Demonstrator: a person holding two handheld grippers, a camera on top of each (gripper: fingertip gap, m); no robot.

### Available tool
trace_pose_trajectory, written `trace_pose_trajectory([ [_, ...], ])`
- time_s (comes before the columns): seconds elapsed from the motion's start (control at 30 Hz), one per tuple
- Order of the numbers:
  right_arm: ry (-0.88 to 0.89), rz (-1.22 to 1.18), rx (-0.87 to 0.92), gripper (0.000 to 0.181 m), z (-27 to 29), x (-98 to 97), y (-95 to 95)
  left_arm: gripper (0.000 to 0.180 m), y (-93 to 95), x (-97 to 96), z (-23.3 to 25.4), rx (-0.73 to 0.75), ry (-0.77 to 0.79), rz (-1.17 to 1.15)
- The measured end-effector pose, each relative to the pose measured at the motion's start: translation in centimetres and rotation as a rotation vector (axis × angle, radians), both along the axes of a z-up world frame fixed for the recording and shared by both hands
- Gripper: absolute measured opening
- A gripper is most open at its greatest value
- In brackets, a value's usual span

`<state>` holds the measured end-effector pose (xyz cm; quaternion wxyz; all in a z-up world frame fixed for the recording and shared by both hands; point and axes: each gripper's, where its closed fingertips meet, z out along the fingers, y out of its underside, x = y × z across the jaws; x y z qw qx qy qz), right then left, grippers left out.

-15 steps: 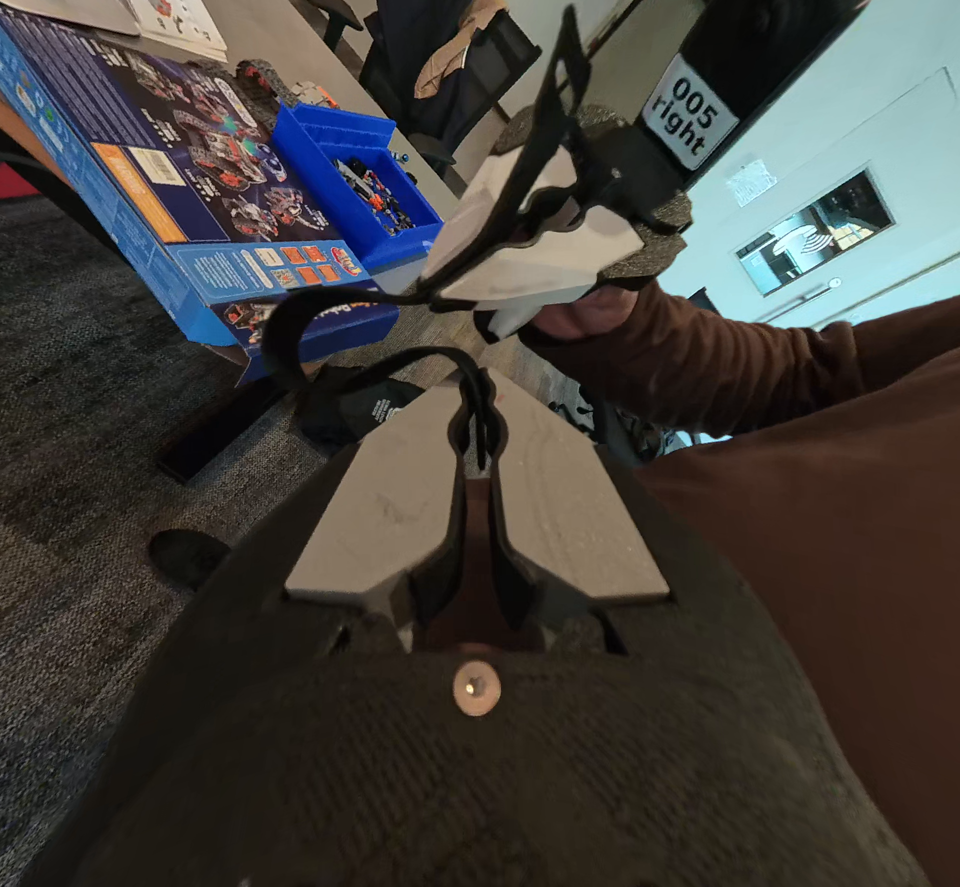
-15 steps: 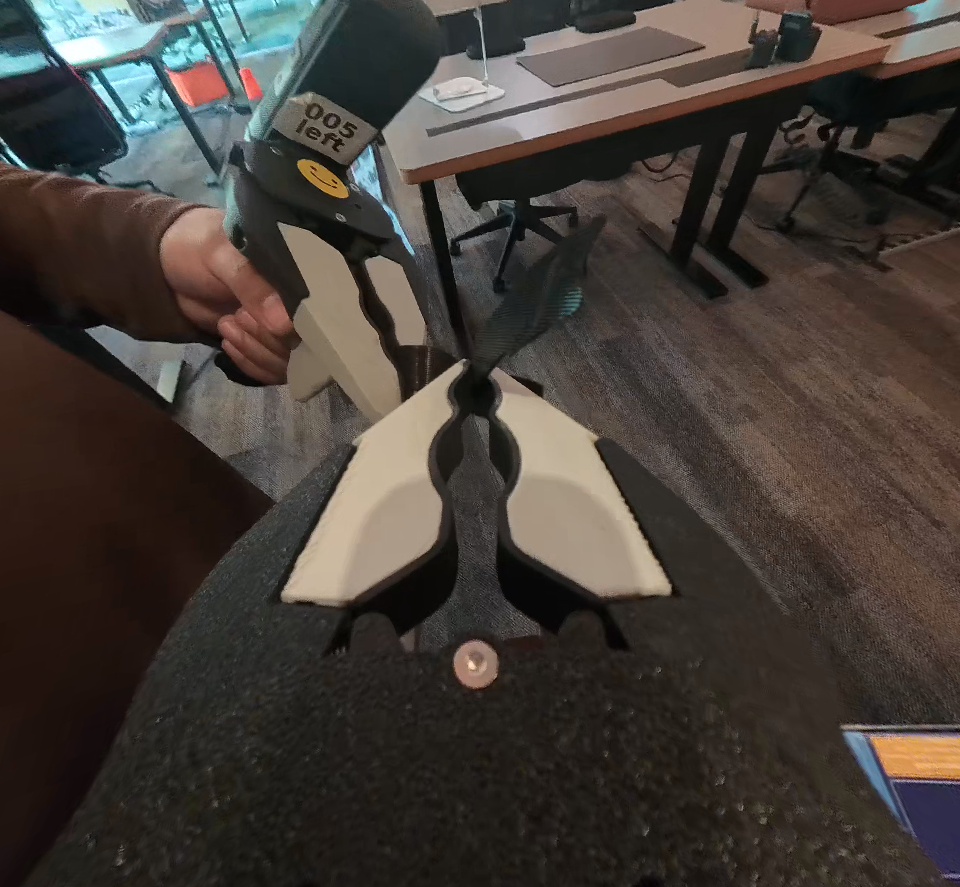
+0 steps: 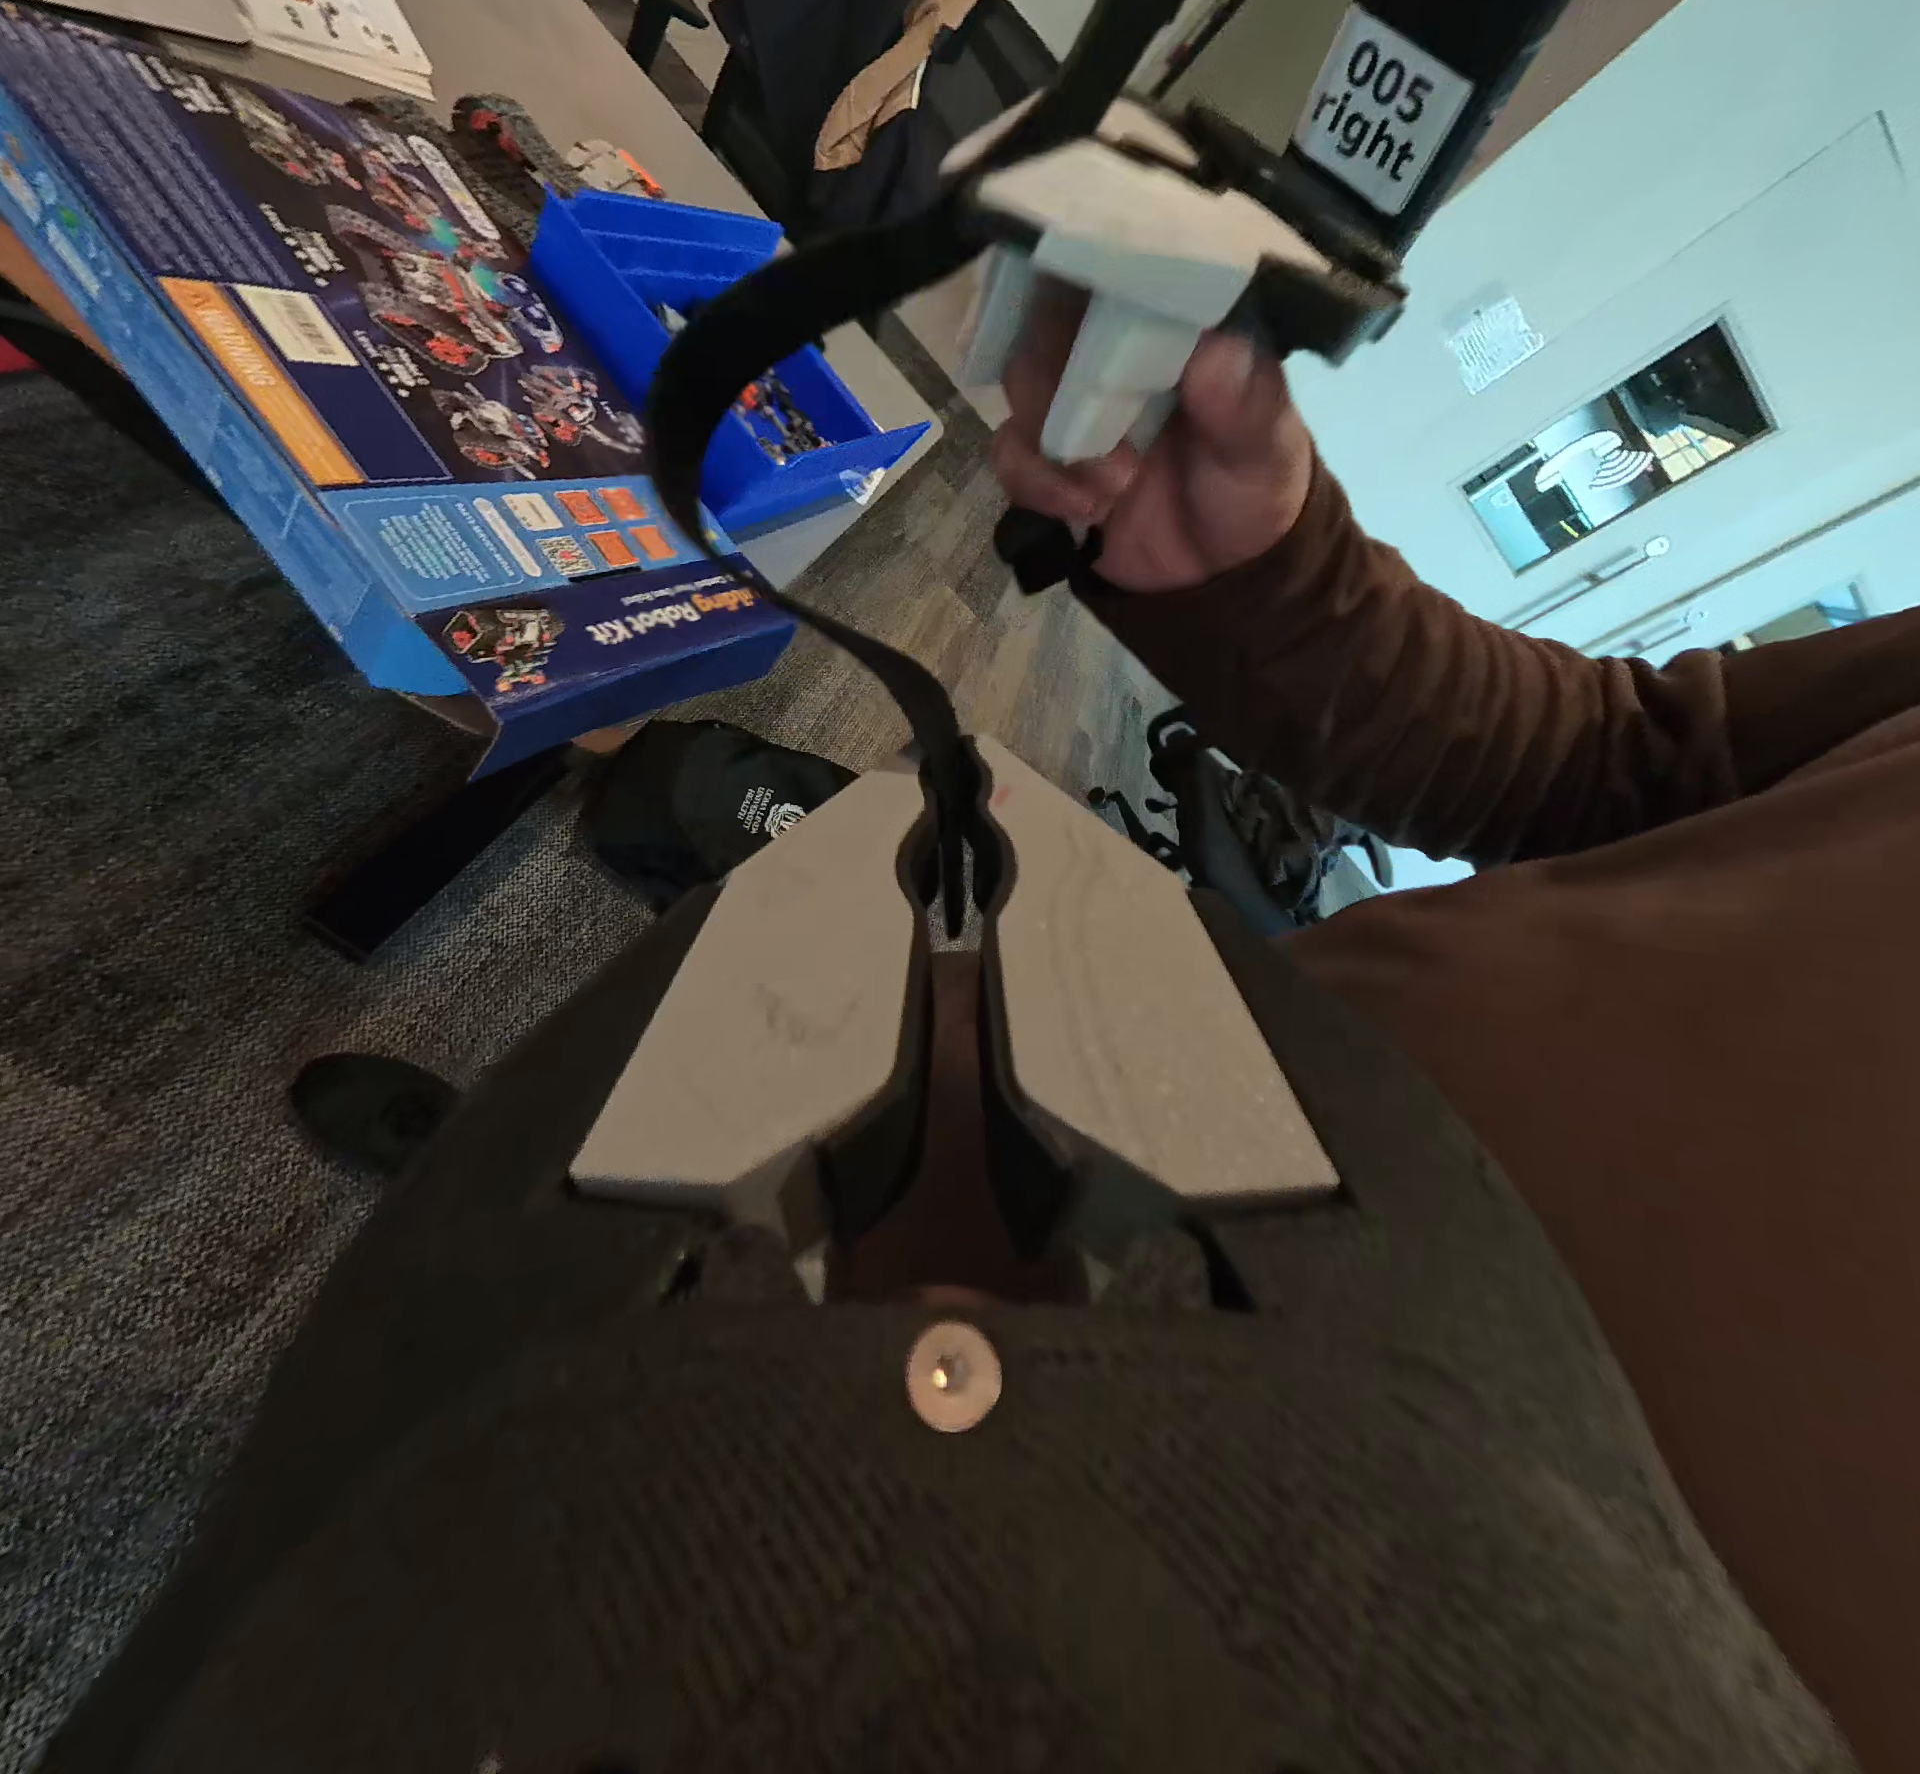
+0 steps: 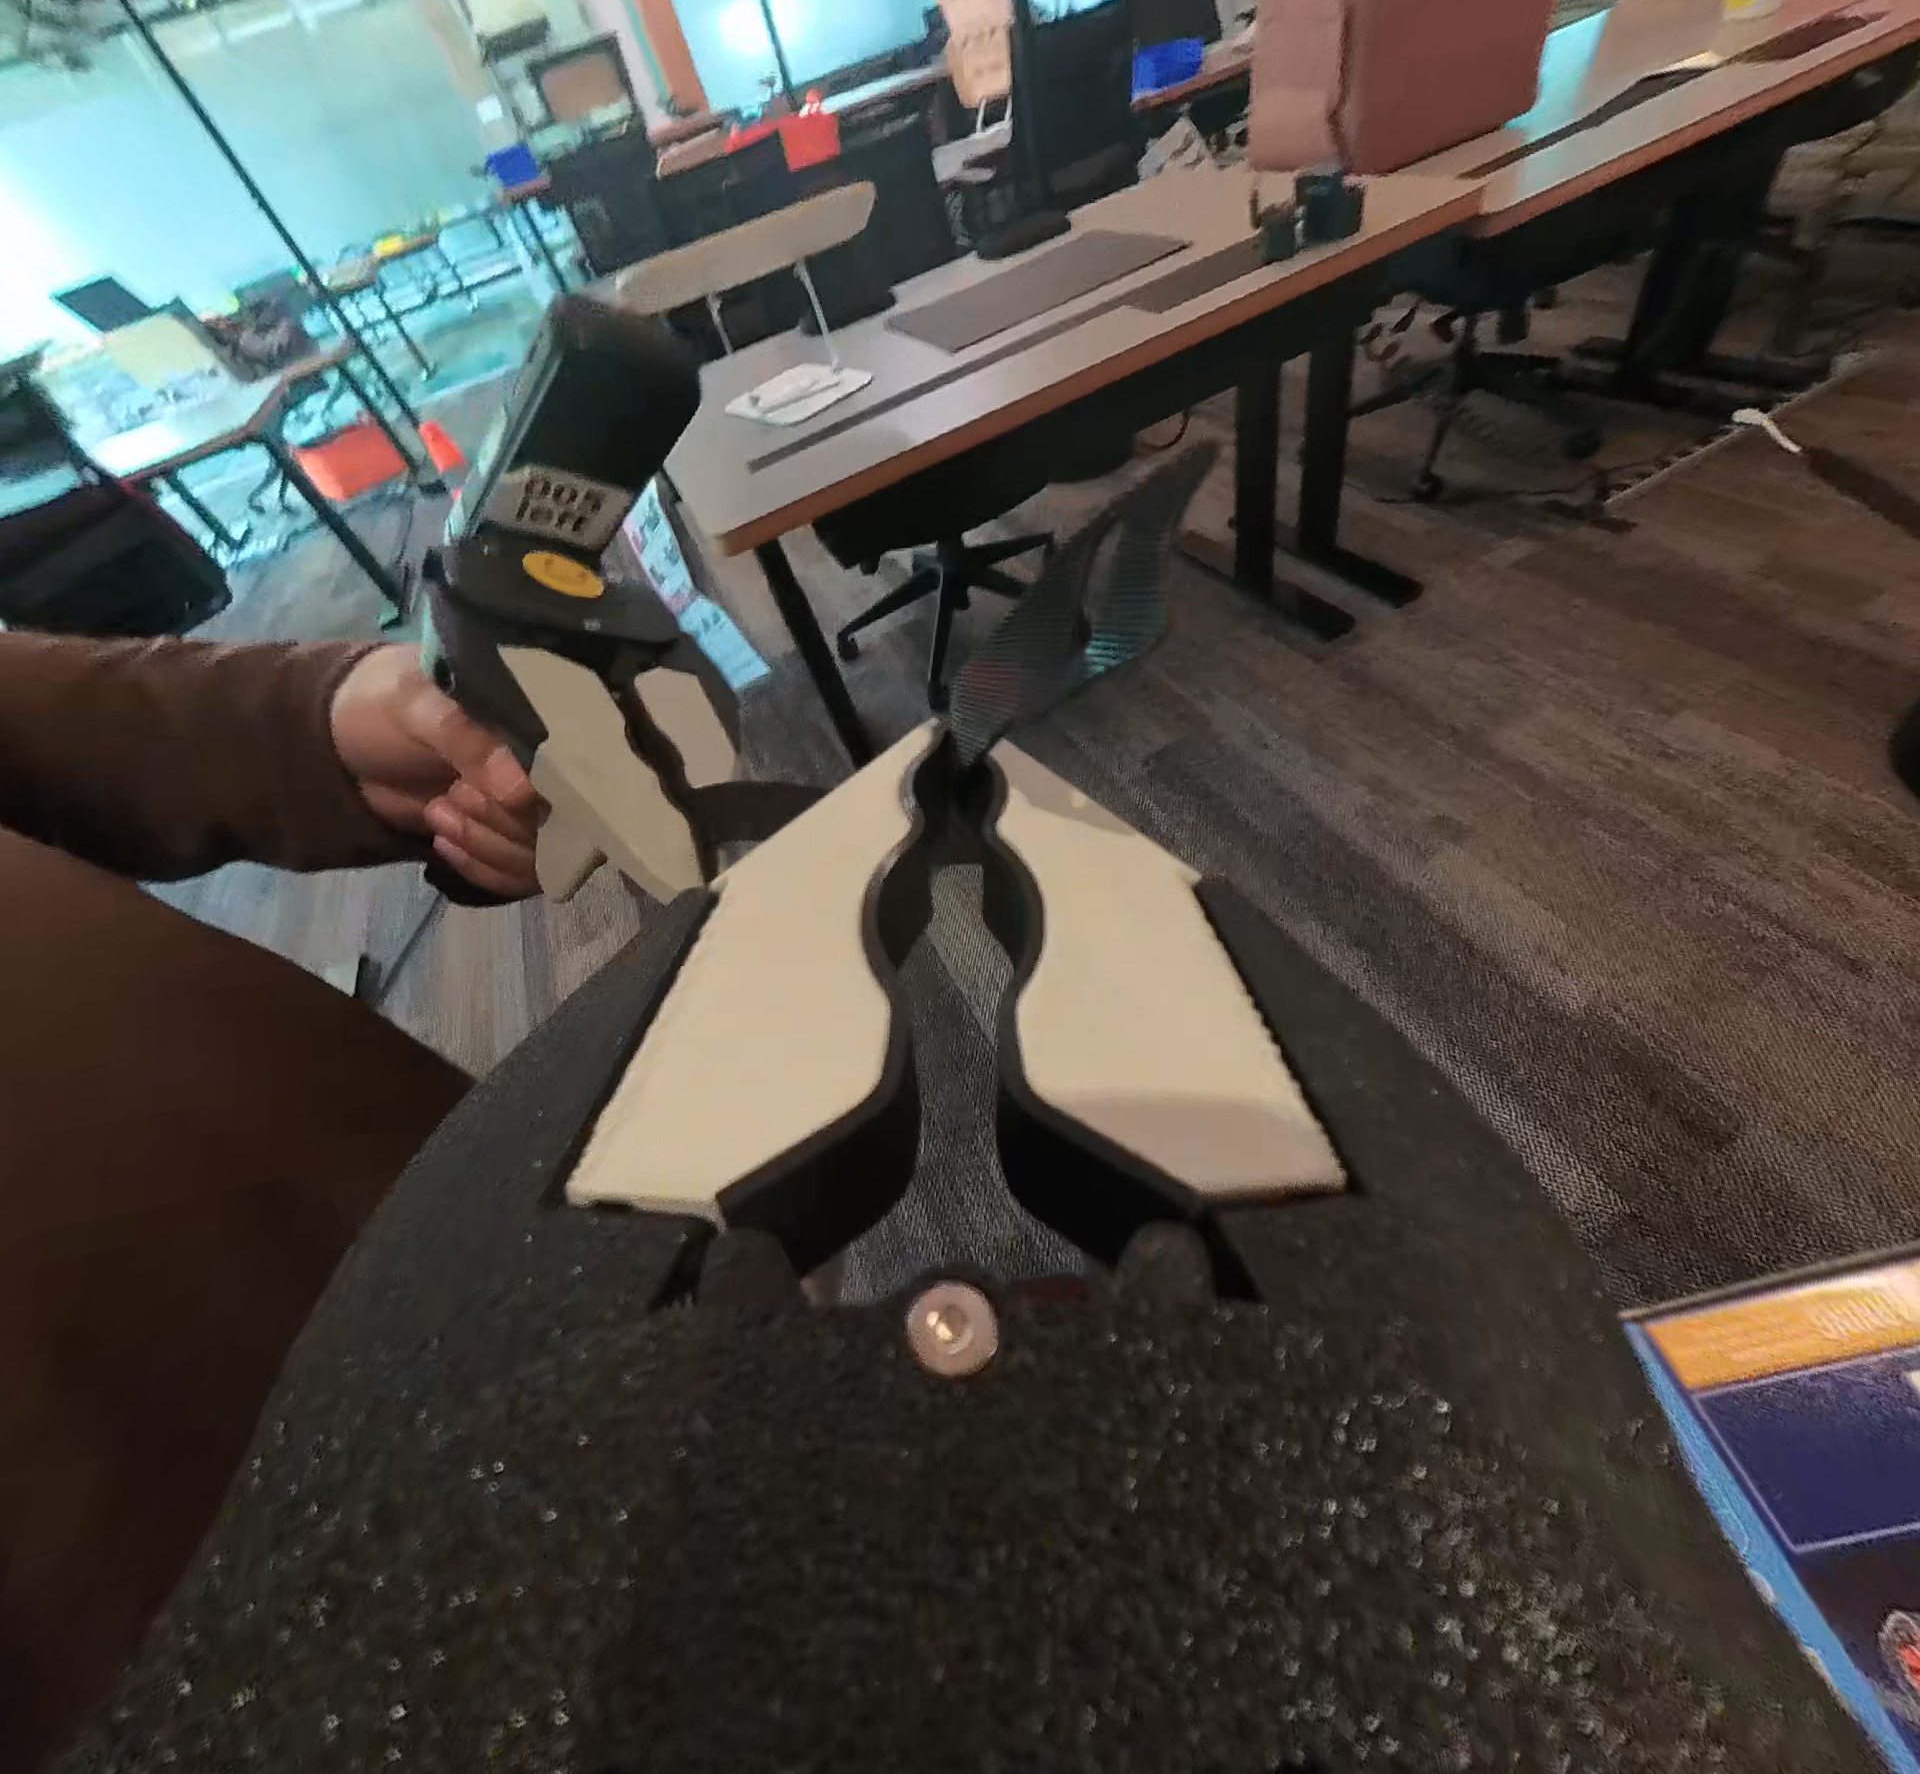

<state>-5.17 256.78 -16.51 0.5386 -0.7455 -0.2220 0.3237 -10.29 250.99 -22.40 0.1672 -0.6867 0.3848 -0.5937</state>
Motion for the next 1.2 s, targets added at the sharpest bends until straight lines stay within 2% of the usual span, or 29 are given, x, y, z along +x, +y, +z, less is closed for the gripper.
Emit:
trace_pose_trajectory([
  [0.1, 0.036, 0.003, 0.013, 0.000, 1.0, 1.0, 0.1, 0.000, 0.3, -0.4, -0.3, -0.008, 0.009, 0.013],
  [0.33, 0.090, 0.288, -0.087, 0.000, -0.7, -6.4, -3.0, 0.000, -1.4, 1.6, 1.4, 0.047, -0.042, -0.063],
  [0.47, 0.105, 0.285, -0.098, 0.000, -1.3, -7.0, -3.5, 0.000, -2.6, 1.9, 1.8, 0.093, -0.047, -0.111],
  [0.7, 0.224, 0.111, -0.077, 0.000, 0.7, -1.9, -2.1, 0.000, -3.0, 0.1, 0.6, 0.050, -0.028, -0.066],
  [1.0, 0.159, -0.127, -0.111, 0.000, -0.9, 4.0, -2.2, 0.000, -5.2, -1.7, -3.5, -0.012, 0.016, -0.050],
  [1.13, 0.113, -0.227, -0.147, 0.000, -2.4, 6.1, -3.3, 0.000, -6.2, -1.7, -7.7, -0.017, 0.113, -0.038],
  [1.2, 0.111, -0.268, -0.160, 0.000, -2.8, 7.1, -3.8, 0.007, -6.2, -2.3, -11.1, 0.052, 0.243, -0.014],
])
